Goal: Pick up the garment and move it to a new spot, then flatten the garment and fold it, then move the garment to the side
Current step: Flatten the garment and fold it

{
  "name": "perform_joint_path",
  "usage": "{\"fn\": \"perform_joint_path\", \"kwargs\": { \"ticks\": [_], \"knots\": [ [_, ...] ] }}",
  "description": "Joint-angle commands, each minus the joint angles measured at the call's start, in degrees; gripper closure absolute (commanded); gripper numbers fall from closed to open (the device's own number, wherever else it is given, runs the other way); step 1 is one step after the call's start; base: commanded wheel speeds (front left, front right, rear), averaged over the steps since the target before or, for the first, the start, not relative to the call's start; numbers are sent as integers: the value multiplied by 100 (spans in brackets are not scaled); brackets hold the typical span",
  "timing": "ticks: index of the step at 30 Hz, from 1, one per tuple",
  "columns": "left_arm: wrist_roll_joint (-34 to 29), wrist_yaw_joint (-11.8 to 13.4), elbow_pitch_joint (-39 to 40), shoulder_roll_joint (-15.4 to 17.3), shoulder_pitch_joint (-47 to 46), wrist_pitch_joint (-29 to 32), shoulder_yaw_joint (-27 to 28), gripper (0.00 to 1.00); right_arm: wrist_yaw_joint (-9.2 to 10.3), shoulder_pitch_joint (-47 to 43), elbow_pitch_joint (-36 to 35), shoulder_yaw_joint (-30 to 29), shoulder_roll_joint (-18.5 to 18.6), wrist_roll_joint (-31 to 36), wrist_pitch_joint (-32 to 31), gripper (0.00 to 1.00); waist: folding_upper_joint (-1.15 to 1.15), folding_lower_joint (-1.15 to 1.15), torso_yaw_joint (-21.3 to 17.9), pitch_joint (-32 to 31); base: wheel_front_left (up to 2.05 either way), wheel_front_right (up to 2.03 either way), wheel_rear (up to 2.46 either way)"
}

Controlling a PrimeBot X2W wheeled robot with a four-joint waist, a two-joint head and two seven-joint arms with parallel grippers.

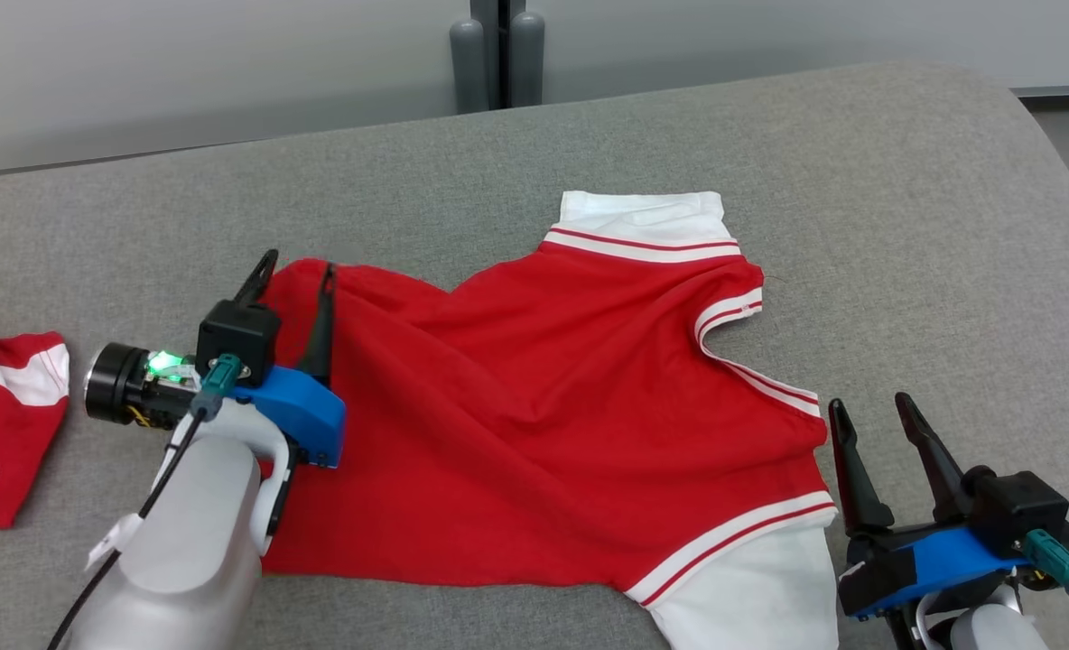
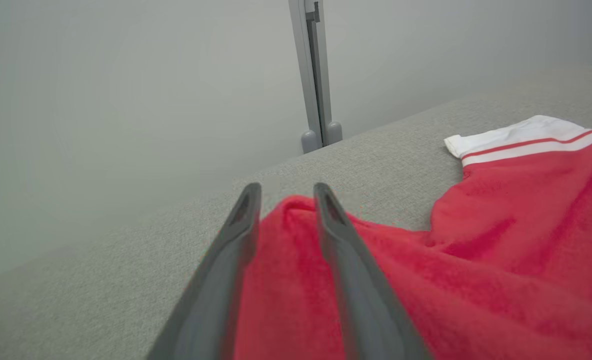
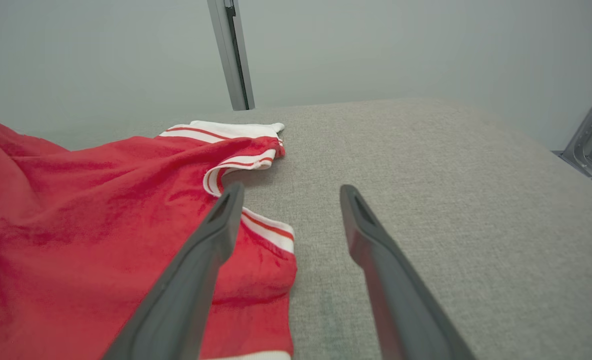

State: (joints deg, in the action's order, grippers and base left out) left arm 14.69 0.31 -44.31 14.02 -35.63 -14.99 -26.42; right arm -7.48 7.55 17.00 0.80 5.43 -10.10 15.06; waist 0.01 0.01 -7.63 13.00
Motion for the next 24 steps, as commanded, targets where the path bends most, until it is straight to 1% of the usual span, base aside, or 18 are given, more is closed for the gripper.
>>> {"fn": "perform_joint_path", "kwargs": {
  "ticks": [1,7,13,20,24],
  "knots": [
    [-61,52,103,8,157,-25,57,0,-3,70,9,-10,-10,22,16,0,-1,-1,15,-23,0,0,0],
    [-222,229,1237,-34,1005,-25,647,0,-3,-31,13,-42,1,-9,15,0,-1,-1,134,-209,0,0,0],
    [-478,267,2275,-176,1964,-25,1243,0,-3,-175,-23,-64,-24,22,16,0,-1,-1,349,-456,0,0,0],
    [-800,226,3061,-389,2797,-21,1742,0,-3,-298,-65,-29,-61,45,16,0,-1,-1,599,-734,0,0,0],
    [-927,184,3310,-492,3191,-21,1972,0,-2,-371,-130,-40,-88,58,16,0,-1,-1,701,-851,0,0,0]
  ]
}}
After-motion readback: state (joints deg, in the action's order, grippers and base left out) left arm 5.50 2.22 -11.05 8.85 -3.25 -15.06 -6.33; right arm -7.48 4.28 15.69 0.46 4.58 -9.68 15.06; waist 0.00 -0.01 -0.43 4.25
